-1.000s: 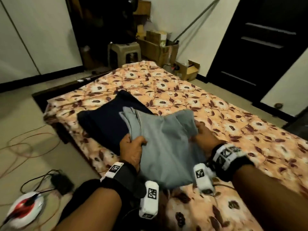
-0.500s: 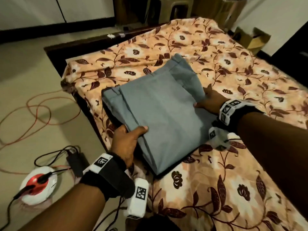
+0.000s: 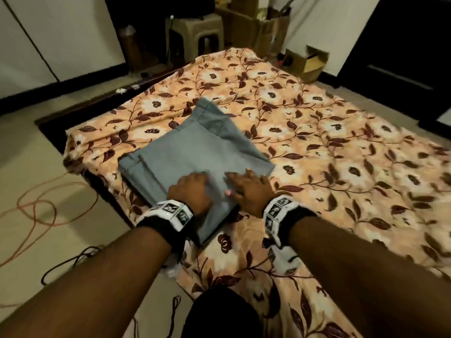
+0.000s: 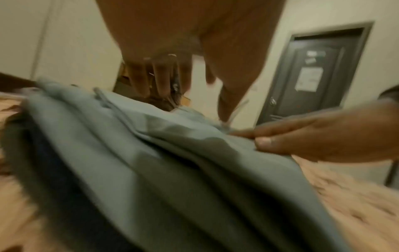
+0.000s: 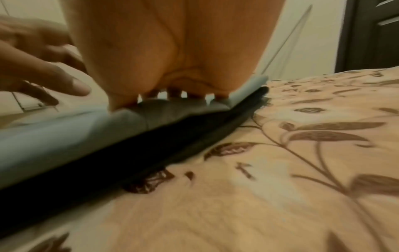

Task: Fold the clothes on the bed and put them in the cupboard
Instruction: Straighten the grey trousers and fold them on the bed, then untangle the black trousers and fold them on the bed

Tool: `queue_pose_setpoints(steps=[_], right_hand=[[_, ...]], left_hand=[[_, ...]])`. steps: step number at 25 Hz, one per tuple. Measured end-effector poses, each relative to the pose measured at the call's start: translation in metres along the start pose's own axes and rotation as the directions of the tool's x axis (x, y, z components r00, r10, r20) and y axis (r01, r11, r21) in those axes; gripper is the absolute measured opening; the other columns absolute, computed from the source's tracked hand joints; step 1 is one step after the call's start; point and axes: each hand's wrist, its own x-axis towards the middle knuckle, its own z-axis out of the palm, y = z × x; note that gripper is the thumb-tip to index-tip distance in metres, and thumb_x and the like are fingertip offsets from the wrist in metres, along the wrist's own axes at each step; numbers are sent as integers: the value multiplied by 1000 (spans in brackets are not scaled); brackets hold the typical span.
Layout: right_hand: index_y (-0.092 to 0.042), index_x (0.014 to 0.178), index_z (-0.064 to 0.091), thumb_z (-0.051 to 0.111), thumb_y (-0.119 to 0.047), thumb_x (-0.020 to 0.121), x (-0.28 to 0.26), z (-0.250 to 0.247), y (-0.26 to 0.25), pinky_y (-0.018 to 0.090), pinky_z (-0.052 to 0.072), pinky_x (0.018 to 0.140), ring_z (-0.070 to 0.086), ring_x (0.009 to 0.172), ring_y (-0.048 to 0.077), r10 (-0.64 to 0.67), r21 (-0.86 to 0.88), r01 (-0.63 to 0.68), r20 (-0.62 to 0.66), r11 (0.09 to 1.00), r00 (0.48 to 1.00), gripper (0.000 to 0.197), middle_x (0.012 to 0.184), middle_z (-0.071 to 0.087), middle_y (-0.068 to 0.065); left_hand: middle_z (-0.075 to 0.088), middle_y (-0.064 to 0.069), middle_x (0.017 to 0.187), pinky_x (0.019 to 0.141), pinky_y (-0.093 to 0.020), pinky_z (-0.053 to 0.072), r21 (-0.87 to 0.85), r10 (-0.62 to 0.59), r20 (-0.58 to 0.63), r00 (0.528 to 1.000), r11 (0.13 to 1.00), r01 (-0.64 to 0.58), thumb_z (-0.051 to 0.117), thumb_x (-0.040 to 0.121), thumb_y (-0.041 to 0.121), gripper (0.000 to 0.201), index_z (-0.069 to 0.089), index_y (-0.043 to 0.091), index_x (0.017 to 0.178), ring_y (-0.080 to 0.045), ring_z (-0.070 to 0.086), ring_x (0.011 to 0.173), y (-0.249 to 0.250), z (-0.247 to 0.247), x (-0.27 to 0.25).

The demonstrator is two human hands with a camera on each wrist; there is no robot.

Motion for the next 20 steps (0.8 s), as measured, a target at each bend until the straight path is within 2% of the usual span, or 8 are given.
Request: queue_pose_setpoints(steps=[2,5,9,11,13,15,18,20], right_hand=[[-29,151,23,43,-49,97,-41,-12,10,49,6,117,11,147,23,109,91,-96,-150,991,983,60,157,25,-5],[-24,149,30,49,-45,95,-128,-33,48,45,16,117,16,146,24,202,111,-183,-203,977,958,60,157,26,-2],[-23,147,34,50,-44,94,-295,-49,168,44,23,115,22,144,26,529,127,-514,-170,848,831,59,156,26,1],[-24,146,35,52,-42,93,-386,-52,225,45,26,114,26,142,27,662,135,-649,-195,749,723,58,156,28,3],[-27,142,41,53,-40,92,-467,-46,266,44,29,112,29,140,26,768,172,-749,-184,640,614,52,154,30,-1],[-31,138,45,55,-41,90,-557,-26,300,46,29,111,28,139,28,875,170,-860,-151,481,460,50,154,28,-4],[-28,140,37,64,-49,81,-667,20,331,51,31,107,26,138,32,984,188,-970,-126,152,130,68,154,24,4],[-25,141,32,63,-56,79,-706,46,334,48,37,102,35,132,30,992,191,-980,-119,60,37,76,146,34,6]], left_hand=[[27,-6,152,104,-52,36,159,21,159,987,986,-47,55,88,31,75,14,29,152,-36,29,137,52,3,-5],[31,-7,152,102,-47,41,122,279,225,933,943,-311,62,85,27,90,5,24,155,-33,34,136,141,25,-32],[37,-17,149,106,-44,37,-87,504,520,690,835,-544,64,88,21,95,-3,15,156,-32,40,134,313,87,-112],[28,-15,156,110,-38,33,-204,598,594,538,759,-619,62,89,17,90,1,15,155,-29,35,139,393,116,-162],[25,-14,158,110,-35,33,-250,650,625,432,692,-678,59,89,8,87,5,18,156,-29,34,140,455,134,-209],[22,-13,159,112,-33,30,-284,678,664,315,619,-733,56,90,3,85,4,17,156,-28,30,143,515,151,-262],[25,-13,158,110,-32,29,-317,714,677,178,501,-805,54,92,4,82,3,17,156,-28,31,142,571,166,-314],[31,-13,155,108,-30,30,-299,718,684,129,437,-848,54,91,5,84,4,20,156,-28,37,138,585,174,-329]])
